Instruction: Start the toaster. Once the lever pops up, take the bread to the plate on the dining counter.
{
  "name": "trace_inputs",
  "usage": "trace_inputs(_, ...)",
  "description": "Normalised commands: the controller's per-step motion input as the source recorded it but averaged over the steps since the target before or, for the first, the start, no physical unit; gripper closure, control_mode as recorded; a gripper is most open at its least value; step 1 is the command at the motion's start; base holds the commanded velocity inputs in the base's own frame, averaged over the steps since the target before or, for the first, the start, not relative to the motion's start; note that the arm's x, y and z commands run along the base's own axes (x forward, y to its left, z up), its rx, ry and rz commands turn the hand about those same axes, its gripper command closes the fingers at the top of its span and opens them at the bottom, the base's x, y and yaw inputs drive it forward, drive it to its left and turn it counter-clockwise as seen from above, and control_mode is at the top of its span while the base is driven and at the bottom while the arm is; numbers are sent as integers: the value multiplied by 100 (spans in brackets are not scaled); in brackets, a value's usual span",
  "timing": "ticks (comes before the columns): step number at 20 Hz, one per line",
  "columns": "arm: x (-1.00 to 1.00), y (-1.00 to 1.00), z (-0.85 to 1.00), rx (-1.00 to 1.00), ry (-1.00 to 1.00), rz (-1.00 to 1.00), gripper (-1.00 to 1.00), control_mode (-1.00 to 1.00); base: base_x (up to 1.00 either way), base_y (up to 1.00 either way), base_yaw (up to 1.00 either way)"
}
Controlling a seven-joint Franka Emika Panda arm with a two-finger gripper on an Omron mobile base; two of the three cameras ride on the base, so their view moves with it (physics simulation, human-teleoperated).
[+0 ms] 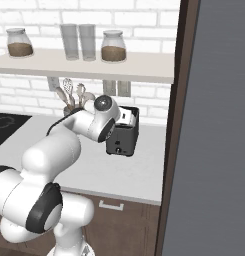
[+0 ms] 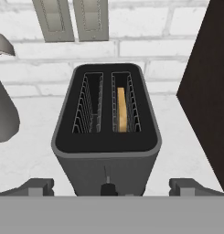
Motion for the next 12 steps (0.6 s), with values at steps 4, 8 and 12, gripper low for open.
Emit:
trace_inputs(4,0,0,0,0,0,0,-100,-100,0,0,0)
trace_inputs(8,0,0,0,0,0,0,-100,-100,0,0,0)
trace_inputs(12,0,0,-1,0,0,0,-100,-100,0,0,0)
